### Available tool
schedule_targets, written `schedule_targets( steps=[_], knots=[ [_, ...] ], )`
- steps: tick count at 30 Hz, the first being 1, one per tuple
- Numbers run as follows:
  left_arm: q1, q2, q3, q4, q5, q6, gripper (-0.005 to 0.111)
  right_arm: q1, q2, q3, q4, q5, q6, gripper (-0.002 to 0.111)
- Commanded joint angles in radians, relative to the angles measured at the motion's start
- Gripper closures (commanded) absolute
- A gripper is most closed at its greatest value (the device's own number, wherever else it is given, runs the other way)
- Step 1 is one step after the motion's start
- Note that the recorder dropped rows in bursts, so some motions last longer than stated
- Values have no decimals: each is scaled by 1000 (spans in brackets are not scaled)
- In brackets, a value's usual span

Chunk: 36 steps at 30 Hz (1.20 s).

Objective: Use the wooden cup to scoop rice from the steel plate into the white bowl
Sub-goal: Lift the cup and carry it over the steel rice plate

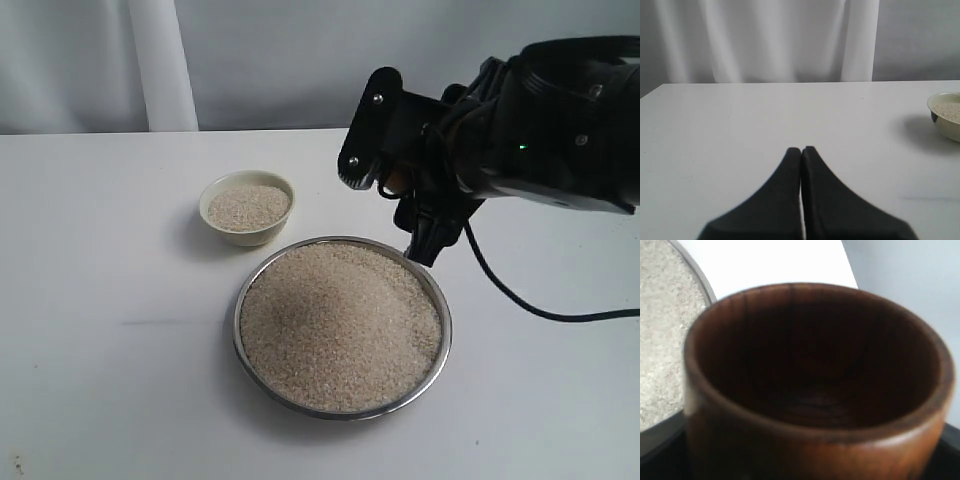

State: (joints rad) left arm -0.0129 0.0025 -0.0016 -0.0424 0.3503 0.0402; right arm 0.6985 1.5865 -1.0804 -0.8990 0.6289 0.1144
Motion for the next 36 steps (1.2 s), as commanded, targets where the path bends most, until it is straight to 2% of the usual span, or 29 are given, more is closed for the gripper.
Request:
schedule_targets(
  steps=[1, 10, 17, 23, 27, 36],
  knots=[
    [-3, -3, 2, 0, -6, -4, 107, 25, -9, -3, 2, 53, -12, 108],
    [-3, -3, 2, 0, -6, -4, 107, 28, -6, -3, 31, -35, 14, 108],
    [-3, -3, 2, 0, -6, -4, 107, 36, 117, -3, 22, 232, -114, 108],
    [-3, -3, 2, 0, -6, -4, 107, 70, 196, -3, -30, 222, -114, 108],
    [-3, -3, 2, 0, -6, -4, 107, 104, 232, -4, -126, 281, -114, 108],
    [-3, -3, 2, 0, -6, -4, 107, 179, 376, -226, -160, 530, -263, 108]
  ],
)
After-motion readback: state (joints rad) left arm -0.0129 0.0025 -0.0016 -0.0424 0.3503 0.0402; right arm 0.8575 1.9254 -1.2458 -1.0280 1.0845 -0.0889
